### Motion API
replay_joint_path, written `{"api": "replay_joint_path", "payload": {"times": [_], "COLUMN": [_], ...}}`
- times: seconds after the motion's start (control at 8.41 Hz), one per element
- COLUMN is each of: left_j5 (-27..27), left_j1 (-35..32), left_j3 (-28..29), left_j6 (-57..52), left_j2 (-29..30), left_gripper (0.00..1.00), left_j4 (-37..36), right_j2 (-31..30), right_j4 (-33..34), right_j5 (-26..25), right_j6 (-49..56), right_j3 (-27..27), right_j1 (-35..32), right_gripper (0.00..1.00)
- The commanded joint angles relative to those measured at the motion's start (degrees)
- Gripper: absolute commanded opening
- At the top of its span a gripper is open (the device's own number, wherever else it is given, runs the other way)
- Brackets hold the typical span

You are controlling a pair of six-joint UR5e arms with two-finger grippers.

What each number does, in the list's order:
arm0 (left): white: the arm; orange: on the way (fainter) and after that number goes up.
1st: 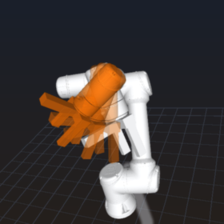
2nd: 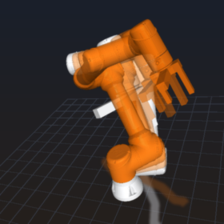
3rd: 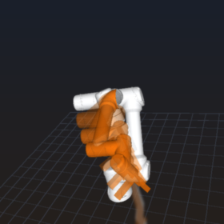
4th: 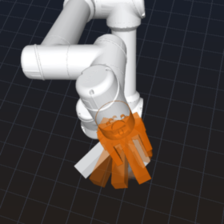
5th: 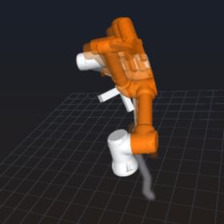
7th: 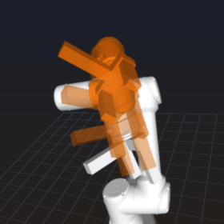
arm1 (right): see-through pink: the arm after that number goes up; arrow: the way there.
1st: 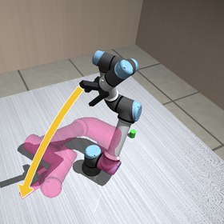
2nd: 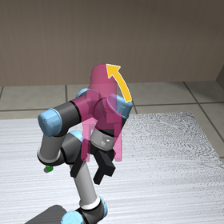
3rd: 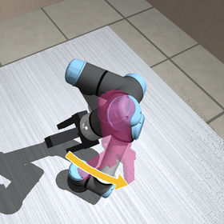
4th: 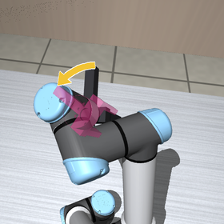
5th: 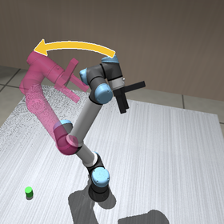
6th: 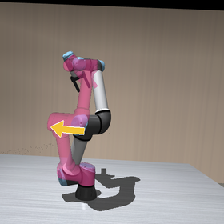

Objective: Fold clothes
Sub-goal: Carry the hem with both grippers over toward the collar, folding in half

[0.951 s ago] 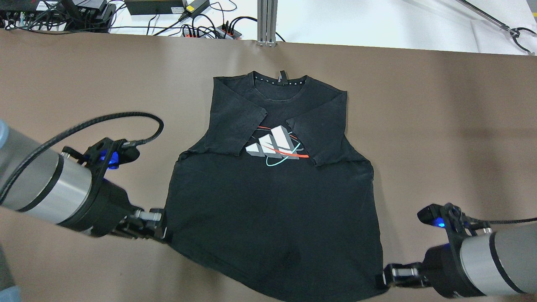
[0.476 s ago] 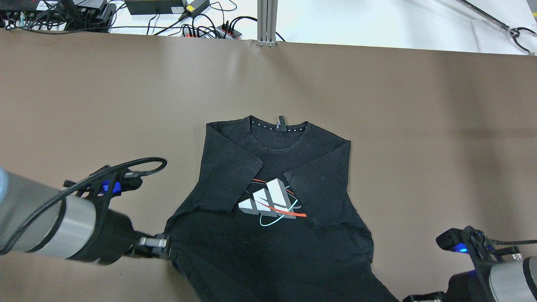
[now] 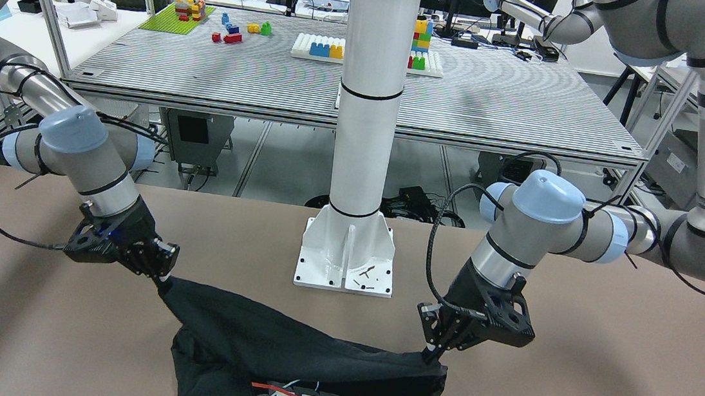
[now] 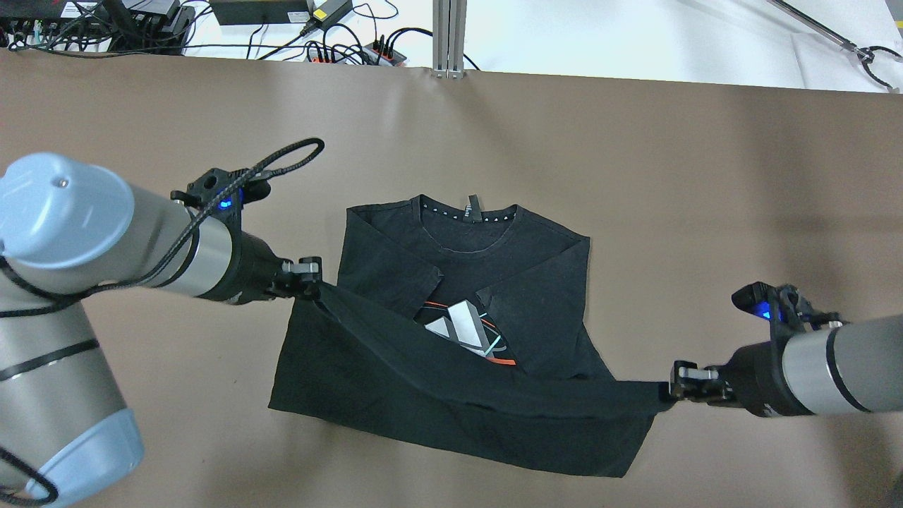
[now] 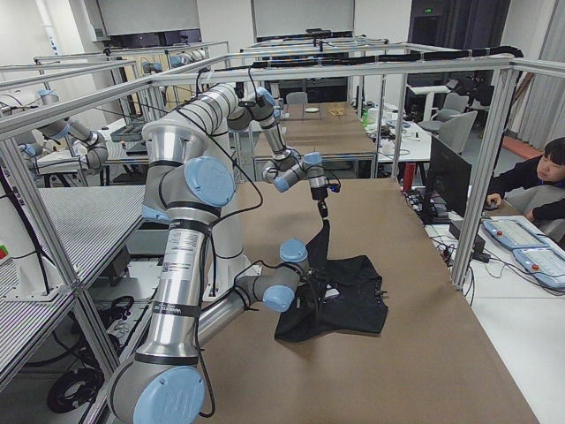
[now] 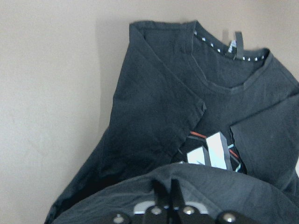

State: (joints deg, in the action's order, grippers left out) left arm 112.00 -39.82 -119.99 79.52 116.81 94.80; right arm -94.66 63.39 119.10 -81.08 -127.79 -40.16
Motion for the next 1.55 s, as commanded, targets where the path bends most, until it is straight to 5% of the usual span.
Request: {"api": "replay_joint_path", "payload": {"times": [0.0, 0.48, 1.19, 1.31, 1.43], "left_j5": [-0.3, -0.4, -2.1, -2.7, -3.6], "left_j1": [-4.7, -9.5, -10.6, -10.7, -10.8], "left_j3": [7.8, 18.8, 50.3, 52.4, 52.7], "left_j6": [-0.2, -2.6, -7.8, -9.5, -14.8], "left_j2": [4.4, 8.6, 20.9, 20.9, 20.3], "left_gripper": [0.00, 0.00, 0.01, 0.27, 0.78], "left_j4": [0.0, 3.6, 19.6, 21.6, 22.2], "right_j2": [6.6, 16.2, 24.0, 24.6, 25.9], "right_j4": [0.2, 8.3, 10.1, 10.0, 10.0], "right_j5": [-4.2, -4.4, -4.8, -4.9, -6.6], "right_j6": [1.6, 6.5, 13.6, 14.0, 16.7], "right_j3": [8.7, 13.3, 29.2, 31.4, 32.1], "right_j1": [-3.4, -7.0, -8.1, -8.0, -8.0], "right_gripper": [0.00, 0.00, 0.00, 0.44, 0.85]}}
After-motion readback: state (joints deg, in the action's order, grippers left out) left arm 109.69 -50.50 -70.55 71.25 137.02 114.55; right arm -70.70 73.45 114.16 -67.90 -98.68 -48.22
